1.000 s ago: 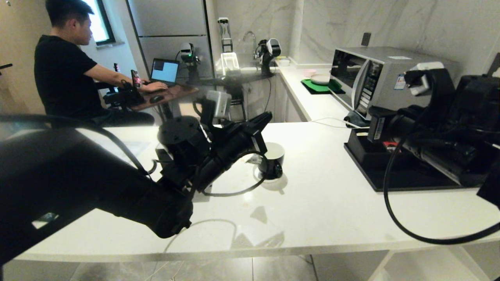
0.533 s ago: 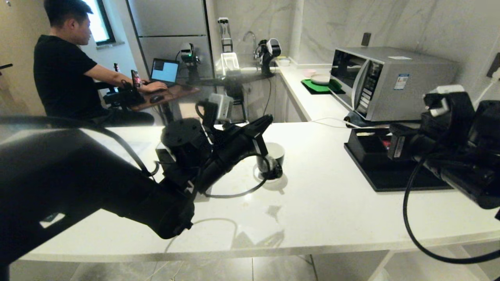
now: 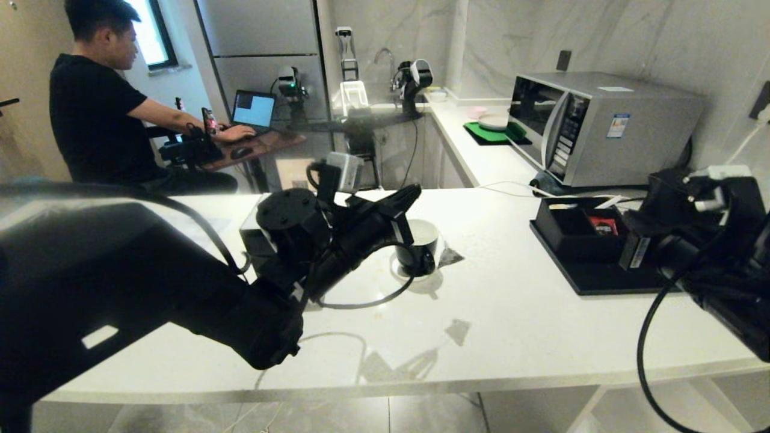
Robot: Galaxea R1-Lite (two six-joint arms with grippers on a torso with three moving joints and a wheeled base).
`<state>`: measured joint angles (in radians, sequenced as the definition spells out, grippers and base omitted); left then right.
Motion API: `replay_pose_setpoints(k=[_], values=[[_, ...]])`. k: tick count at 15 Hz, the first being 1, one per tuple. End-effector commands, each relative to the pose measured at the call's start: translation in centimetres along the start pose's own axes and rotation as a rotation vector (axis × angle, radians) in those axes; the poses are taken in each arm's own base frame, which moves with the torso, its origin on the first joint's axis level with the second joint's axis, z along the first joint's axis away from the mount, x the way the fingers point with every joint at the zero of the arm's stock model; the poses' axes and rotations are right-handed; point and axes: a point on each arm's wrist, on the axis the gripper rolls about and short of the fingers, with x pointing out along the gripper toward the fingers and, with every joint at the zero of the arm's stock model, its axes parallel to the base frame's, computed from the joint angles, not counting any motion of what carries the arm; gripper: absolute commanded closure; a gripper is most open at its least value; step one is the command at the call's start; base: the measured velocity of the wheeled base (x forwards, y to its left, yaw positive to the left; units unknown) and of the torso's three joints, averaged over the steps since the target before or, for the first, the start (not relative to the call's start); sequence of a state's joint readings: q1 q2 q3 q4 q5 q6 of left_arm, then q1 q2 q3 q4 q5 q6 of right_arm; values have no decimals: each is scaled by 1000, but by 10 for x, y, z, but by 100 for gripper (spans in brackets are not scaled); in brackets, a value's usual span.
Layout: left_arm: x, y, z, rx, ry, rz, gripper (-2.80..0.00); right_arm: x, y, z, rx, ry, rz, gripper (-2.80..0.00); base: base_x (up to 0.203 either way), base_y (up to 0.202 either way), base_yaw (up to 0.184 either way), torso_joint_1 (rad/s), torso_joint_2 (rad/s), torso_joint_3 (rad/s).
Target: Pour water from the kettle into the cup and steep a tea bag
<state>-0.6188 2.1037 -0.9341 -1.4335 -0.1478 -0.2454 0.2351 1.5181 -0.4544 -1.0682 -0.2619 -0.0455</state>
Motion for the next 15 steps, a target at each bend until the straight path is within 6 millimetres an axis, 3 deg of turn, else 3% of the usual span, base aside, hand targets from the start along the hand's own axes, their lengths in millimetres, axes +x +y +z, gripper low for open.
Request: replay_pose_setpoints(k=[1,7,15], values=[[0,1,-2,-2,-2,1,0,-10,-2,-6,-6,11,9,0,0,0,0,0,0,0],[-2,12,1,3,-7,35,0,-32,-8,-4,-4,-15,11,0,0,0,0,0,0,0],[-3,18,2,-21,-27,96,0,-45,-12,0,2,-41,11,0,0,0,0,0,0,0]])
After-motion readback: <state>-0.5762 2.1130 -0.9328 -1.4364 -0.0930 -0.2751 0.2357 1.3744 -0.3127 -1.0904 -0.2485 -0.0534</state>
